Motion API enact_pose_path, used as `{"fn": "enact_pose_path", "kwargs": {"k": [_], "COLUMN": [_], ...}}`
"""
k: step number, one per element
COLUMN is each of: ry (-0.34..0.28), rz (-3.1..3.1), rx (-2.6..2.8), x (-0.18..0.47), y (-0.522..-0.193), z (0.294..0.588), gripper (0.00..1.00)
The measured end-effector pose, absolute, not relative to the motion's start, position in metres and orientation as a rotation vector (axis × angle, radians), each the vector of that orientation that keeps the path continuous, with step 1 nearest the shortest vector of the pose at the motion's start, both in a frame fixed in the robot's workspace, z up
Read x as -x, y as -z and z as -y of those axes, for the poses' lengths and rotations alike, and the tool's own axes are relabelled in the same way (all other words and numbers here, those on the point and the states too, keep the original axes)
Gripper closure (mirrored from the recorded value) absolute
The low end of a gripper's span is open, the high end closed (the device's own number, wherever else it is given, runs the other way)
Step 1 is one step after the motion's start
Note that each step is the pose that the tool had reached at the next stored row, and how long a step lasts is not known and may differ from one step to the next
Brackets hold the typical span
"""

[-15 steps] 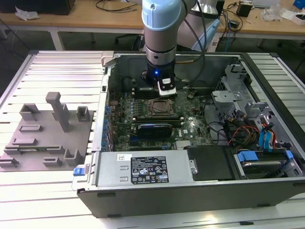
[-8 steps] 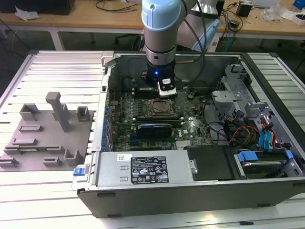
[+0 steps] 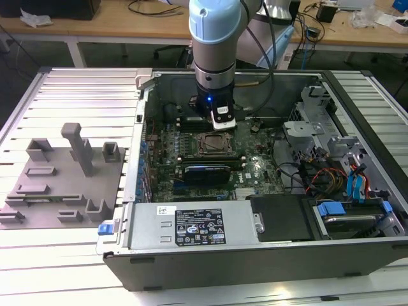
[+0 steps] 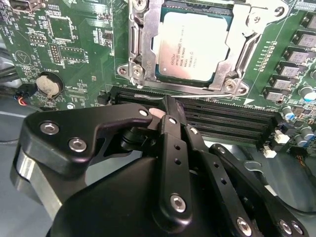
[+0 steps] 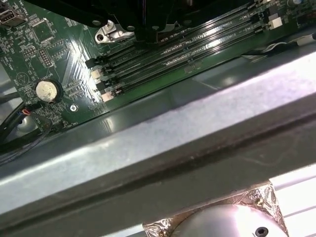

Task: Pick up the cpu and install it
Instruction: 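Install the first cpu locking lever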

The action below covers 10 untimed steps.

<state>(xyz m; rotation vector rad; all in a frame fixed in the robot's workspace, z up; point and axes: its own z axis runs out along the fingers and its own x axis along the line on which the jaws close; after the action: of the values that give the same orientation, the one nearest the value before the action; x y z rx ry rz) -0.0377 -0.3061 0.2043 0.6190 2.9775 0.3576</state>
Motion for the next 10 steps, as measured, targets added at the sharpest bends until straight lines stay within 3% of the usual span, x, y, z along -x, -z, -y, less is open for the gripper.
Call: {"fn": "enact_pose_path", "kwargs": {"k": [10], "ry": [-0.359], "rz": [-2.972], "rx": [-0.617], "x": [0.0375], "y": [-0.1985], "z": [0.3079], "gripper": [0.89]}}
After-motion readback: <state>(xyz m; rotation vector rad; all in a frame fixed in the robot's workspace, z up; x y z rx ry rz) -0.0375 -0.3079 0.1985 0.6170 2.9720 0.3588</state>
